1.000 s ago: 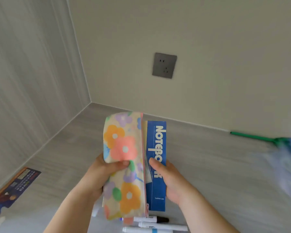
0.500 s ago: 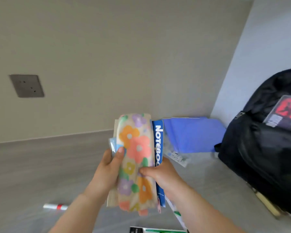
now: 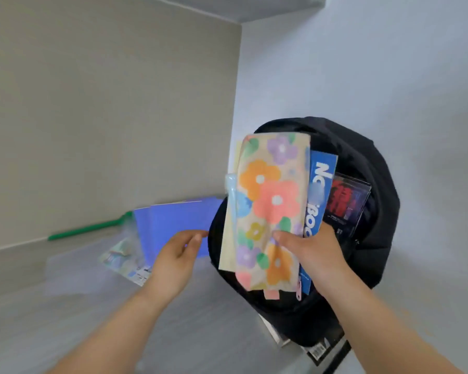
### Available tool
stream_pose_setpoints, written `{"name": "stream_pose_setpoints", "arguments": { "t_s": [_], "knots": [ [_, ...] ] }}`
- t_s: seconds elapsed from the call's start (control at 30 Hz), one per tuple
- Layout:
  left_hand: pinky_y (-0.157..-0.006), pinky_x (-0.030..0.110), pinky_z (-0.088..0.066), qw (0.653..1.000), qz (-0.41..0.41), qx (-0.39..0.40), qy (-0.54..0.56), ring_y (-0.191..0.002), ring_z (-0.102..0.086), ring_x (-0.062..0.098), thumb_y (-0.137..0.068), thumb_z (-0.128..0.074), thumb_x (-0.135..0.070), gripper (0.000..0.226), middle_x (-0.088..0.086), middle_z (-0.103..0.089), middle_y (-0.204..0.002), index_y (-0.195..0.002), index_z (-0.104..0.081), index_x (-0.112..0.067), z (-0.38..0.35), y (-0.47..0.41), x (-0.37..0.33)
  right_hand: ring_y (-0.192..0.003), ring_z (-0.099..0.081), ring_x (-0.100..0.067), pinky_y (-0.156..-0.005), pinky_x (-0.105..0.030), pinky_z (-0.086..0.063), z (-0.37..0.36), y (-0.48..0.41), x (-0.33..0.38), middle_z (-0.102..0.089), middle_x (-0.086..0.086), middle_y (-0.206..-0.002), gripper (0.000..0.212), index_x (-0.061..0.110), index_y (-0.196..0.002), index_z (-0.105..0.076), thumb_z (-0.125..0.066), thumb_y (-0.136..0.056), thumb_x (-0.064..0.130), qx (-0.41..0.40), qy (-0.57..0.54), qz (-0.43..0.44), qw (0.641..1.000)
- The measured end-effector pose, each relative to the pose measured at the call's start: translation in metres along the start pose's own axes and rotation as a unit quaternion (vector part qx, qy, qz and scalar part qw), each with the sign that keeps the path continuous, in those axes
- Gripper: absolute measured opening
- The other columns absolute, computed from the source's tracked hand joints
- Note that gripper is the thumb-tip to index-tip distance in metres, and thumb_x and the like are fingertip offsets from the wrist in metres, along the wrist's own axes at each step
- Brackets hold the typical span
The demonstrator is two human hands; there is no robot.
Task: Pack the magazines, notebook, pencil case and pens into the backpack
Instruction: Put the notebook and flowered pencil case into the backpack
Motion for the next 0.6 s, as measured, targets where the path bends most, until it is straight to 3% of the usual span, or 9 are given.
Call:
{"name": "stream_pose_setpoints", "arguments": {
  "t_s": [0.07, 0.1, 0.23, 0.3, 0.37, 0.43, 0.5, 0.6],
  "knots": [
    [-0.073, -0.011, -0.028, 0.994, -0.073, 0.038, -0.075, -0.1, -0.048, 0.006, -0.093, -0.043, -0.012, 0.024, -0.01, -0.057, -0.103, -0.098, -0.065, -0.019, -0.027, -0.016, -0.019, -0.054, -0.058, 0.018, -0.047, 0.002, -0.043, 0.032, -0.016, 0.016, -0.065, 0.025, -0.054, 0.033, 0.029, -0.067, -0.059, -0.069, -0.073, -0.002, -0.047, 0.021, 0.054, 0.997],
    [-0.078, -0.009, -0.027, 0.985, -0.11, 0.061, -0.117, -0.104, -0.048, 0.006, -0.092, -0.044, -0.012, 0.024, -0.008, -0.059, -0.108, -0.102, -0.066, -0.016, -0.042, -0.023, -0.029, -0.057, -0.058, 0.017, -0.046, 0.004, -0.041, 0.046, -0.023, 0.023, -0.063, 0.024, -0.063, 0.026, 0.025, -0.075, -0.06, -0.07, -0.074, 0.001, -0.069, 0.03, 0.074, 0.994],
    [-0.107, 0.02, -0.021, 0.918, -0.228, 0.149, -0.288, -0.131, -0.037, 0.016, -0.091, -0.046, -0.015, 0.039, 0.001, -0.046, -0.14, -0.129, -0.047, -0.018, -0.11, -0.061, -0.056, -0.07, -0.055, 0.007, -0.049, 0.01, -0.036, 0.084, -0.051, 0.046, -0.059, 0.008, -0.088, 0.037, 0.013, -0.111, -0.058, -0.068, -0.077, 0.006, -0.156, 0.099, 0.139, 0.973],
    [-0.113, 0.028, -0.014, 0.879, -0.239, 0.196, -0.363, -0.137, -0.026, 0.019, -0.089, -0.048, -0.015, 0.051, 0.002, -0.034, -0.148, -0.138, -0.032, -0.018, -0.141, -0.081, -0.056, -0.076, -0.055, -0.007, -0.056, 0.004, -0.041, 0.087, -0.066, 0.051, -0.059, 0.002, -0.098, 0.04, 0.012, -0.117, -0.055, -0.066, -0.079, 0.008, -0.155, 0.159, 0.151, 0.963],
    [-0.116, 0.034, -0.008, 0.837, -0.245, 0.238, -0.427, -0.14, -0.019, 0.019, -0.087, -0.05, -0.014, 0.058, 0.002, -0.03, -0.15, -0.14, -0.026, -0.02, -0.163, -0.097, -0.047, -0.084, -0.057, -0.02, -0.071, -0.02, -0.051, 0.084, -0.081, 0.048, -0.063, -0.008, -0.103, 0.035, 0.011, -0.117, -0.053, -0.062, -0.083, 0.011, -0.135, 0.245, 0.153, 0.948],
    [-0.116, 0.037, -0.003, 0.813, -0.242, 0.269, -0.456, -0.138, -0.023, 0.018, -0.085, -0.053, -0.015, 0.055, 0.002, -0.039, -0.145, -0.136, -0.034, -0.021, -0.174, -0.107, -0.033, -0.086, -0.061, -0.032, -0.073, -0.035, -0.051, 0.078, -0.095, 0.041, -0.066, -0.015, -0.104, 0.03, 0.009, -0.114, -0.052, -0.057, -0.085, 0.012, -0.104, 0.337, 0.156, 0.922],
    [-0.116, 0.035, -0.004, 0.805, -0.243, 0.284, -0.461, -0.128, -0.039, 0.02, -0.084, -0.053, -0.017, 0.037, 0.005, -0.056, -0.128, -0.121, -0.05, -0.018, -0.175, -0.107, -0.022, -0.084, -0.061, -0.034, -0.067, -0.032, -0.047, 0.072, -0.107, 0.034, -0.067, -0.016, -0.103, 0.028, 0.008, -0.114, -0.051, -0.055, -0.086, 0.011, -0.077, 0.4, 0.155, 0.9],
    [-0.107, 0.03, -0.026, 0.806, -0.291, 0.275, -0.435, -0.103, -0.054, 0.025, -0.085, -0.051, -0.017, 0.014, 0.007, -0.068, -0.101, -0.094, -0.061, -0.013, -0.164, -0.097, -0.017, -0.088, -0.06, -0.031, -0.067, -0.026, -0.04, 0.067, -0.124, 0.017, -0.066, -0.014, -0.108, 0.031, 0.008, -0.114, -0.052, -0.057, -0.084, 0.011, -0.038, 0.423, 0.112, 0.898]
  ]
}}
Point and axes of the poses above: each hand's wrist, its own y-axis away from the middle knuckle, its own z-axis out of the back of the hand, x = y × z, the point moved 8 cm from there along -y, towards the middle knuckle
